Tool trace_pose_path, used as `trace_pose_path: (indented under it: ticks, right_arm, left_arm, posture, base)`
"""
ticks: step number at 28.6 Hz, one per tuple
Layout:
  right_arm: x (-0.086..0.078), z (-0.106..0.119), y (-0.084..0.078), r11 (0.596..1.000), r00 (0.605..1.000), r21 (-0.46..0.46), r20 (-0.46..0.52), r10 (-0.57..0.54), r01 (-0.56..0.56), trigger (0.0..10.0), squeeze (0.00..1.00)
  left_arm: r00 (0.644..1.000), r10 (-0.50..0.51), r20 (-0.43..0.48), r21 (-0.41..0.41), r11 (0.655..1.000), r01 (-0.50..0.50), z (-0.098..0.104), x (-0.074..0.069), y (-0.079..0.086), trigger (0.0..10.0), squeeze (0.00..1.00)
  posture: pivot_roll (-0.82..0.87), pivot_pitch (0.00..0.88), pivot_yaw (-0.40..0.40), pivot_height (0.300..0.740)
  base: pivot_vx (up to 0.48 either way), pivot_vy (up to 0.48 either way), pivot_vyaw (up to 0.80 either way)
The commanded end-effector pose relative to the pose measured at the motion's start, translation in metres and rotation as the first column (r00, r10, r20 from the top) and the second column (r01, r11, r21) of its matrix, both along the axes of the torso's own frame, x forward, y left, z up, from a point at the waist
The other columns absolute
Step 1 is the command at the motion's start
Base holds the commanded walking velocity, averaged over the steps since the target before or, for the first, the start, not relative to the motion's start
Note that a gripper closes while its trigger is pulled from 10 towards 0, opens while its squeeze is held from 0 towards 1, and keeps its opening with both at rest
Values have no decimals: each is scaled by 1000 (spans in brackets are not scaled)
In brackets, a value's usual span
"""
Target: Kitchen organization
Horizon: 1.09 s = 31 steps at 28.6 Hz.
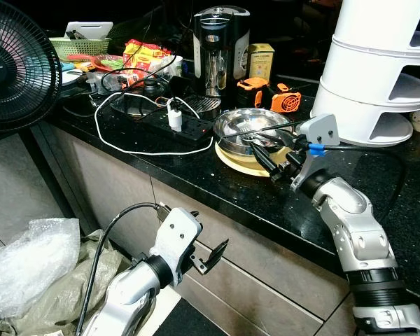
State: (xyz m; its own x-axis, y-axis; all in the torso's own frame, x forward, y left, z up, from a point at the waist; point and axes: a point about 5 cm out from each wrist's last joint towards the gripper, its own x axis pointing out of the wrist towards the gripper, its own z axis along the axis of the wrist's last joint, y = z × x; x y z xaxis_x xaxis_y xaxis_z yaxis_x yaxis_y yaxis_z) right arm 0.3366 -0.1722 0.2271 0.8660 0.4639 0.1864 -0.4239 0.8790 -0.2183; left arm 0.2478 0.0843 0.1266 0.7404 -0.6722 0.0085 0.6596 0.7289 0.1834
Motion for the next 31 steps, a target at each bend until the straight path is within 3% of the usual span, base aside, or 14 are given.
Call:
trace_pose_path:
  ticks: [1, 7, 12, 13, 19, 31]
  right_arm:
    - [-1, -5, 3, 1000, 1000, 7, -12, 15, -15, 10000, 0]
    - [-1, -2, 5, 997, 999, 61, -8, 37, -37, 10000, 0]
    - [-7, -2, 15, 989, 992, 71, -10, 129, -128, 10000, 0]
    - [-11, -2, 21, 979, 982, 78, -9, 190, -189, 10000, 0]
    - [-17, -3, 29, 962, 966, 93, -7, 258, -256, 10000, 0]
    - [-2, -9, 11, 997, 997, 17, -35, 69, -69, 10000, 0]
  left_arm:
    - [1000, 2, -24, 25, 1000, -1, -6, 0, 3, 10000, 0]
    - [1000, 3, -26, 23, 1000, -3, -6, 0, 2, 10000, 0]
    - [1000, 5, -29, 21, 1000, -4, -6, 0, 2, 10000, 0]
    - [1000, 6, -30, 19, 1000, -5, -6, 1, 2, 10000, 0]
    - [999, 8, -33, 18, 1000, -7, -7, 1, 2, 10000, 0]
    - [999, 5, -34, 20, 1000, -4, -7, 1, 2, 10000, 0]
  posture:
    - [23, 0, 23, 740]
    - [24, 0, 22, 740]
    - [22, 0, 19, 740]
    - [22, 0, 19, 740]
    - [21, 0, 19, 740]
    - [20, 0, 19, 740]
  base:
    - [0, 0, 0]
    - [0, 0, 0]
    - [0, 0, 0]
    - [0, 0, 0]
    - [0, 0, 0]
    - [0, 0, 0]
